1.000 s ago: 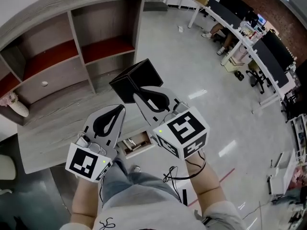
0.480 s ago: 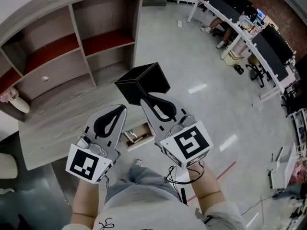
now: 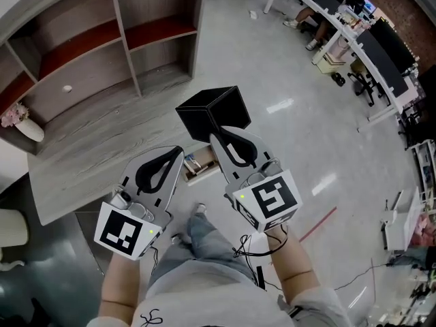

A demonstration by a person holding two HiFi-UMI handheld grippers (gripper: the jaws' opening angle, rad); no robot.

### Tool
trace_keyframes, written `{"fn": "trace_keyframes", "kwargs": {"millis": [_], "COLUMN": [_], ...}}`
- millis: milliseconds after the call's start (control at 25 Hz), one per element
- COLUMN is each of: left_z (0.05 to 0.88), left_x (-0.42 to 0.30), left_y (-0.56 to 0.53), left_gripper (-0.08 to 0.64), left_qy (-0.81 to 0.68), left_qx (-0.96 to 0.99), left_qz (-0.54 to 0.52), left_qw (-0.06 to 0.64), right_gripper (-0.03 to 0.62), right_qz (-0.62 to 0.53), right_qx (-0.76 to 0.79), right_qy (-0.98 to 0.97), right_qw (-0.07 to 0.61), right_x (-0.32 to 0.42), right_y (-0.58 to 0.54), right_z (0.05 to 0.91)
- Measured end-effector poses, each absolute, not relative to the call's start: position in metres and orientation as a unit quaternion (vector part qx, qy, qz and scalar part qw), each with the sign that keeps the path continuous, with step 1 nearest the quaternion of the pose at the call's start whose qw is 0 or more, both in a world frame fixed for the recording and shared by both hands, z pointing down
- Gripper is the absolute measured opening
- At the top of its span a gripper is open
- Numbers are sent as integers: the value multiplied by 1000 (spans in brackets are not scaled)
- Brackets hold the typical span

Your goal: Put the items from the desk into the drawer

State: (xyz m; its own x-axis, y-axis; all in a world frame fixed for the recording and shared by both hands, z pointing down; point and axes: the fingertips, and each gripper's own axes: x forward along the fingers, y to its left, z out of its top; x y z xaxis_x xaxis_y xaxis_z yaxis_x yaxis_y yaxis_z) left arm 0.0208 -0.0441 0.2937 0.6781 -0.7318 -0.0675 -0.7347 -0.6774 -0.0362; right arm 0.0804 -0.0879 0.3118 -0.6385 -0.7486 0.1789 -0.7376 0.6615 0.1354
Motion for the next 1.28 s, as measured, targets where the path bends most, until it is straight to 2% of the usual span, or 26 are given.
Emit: {"fn": "trace_keyframes", "kwargs": {"millis": [520,1280], "left_z": [319,369], "left_x": [14,39], "left_y": [11,20], "left_gripper": [8,8], "left_qy": [386,355], "left_qx": [-922,-935], "left_qz": [25,-6], "left_qw": [8,-11], "right_gripper": [44,46], "right_qz": [-1,59], "right_qx": [459,484], "right_qy": [-876,-855], "right_qw": [146,178], "right_x": [96,114], "right_y": [-43,-49], "right_z": [403,543]}}
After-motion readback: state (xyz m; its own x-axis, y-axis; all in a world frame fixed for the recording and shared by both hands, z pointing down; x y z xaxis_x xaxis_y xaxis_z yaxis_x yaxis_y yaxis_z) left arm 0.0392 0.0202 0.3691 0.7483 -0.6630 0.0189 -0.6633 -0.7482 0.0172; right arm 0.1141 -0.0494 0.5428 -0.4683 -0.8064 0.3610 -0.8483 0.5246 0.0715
